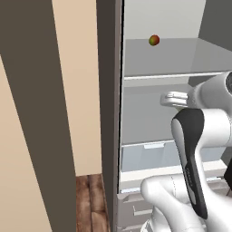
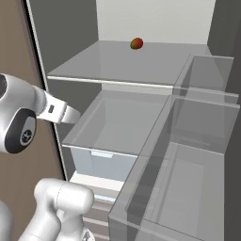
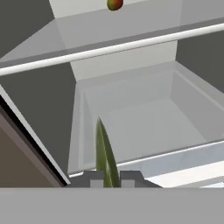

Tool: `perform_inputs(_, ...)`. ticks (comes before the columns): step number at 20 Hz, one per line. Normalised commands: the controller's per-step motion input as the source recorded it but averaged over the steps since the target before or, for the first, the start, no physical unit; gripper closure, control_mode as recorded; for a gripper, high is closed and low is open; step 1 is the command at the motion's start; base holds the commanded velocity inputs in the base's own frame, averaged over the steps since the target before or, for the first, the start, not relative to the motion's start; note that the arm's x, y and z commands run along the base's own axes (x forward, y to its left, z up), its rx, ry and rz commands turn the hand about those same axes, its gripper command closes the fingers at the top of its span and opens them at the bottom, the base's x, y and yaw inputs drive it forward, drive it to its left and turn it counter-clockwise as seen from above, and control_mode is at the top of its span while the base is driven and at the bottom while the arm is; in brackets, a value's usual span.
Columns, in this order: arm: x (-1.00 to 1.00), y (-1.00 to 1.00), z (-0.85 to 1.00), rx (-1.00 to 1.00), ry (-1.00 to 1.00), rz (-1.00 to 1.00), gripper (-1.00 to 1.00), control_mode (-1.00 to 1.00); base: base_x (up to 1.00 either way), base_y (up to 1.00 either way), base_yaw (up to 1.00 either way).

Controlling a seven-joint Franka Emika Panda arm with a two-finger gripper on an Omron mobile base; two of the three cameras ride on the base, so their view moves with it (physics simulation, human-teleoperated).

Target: Take the lemon wedge from the fridge and place it on the plate with fish on the dining counter.

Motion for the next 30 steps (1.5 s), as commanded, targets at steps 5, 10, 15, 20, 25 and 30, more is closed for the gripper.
perform_inputs(5,0.05,-0.05,-0.15,-0.01,0.0,0.0,1.0,-1.0,0.0,0.0,0.0)
perform_inputs(10,0.0,0.0,0.0,0.0,0.0,0.0,1.0,-1.0,0.0,0.0,0.0)
perform_inputs(15,0.0,0.0,0.0,0.0,0.0,0.0,1.0,-1.0,0.0,0.0,0.0)
perform_inputs(20,0.0,0.0,0.0,0.0,0.0,0.0,1.0,-1.0,0.0,0.0,0.0)
perform_inputs(25,0.0,-0.01,0.0,0.0,0.0,0.0,1.0,-1.0,0.0,0.0,0.0)
perform_inputs(30,0.0,0.0,0.0,0.0,0.0,0.0,1.0,-1.0,0.0,0.0,0.0)
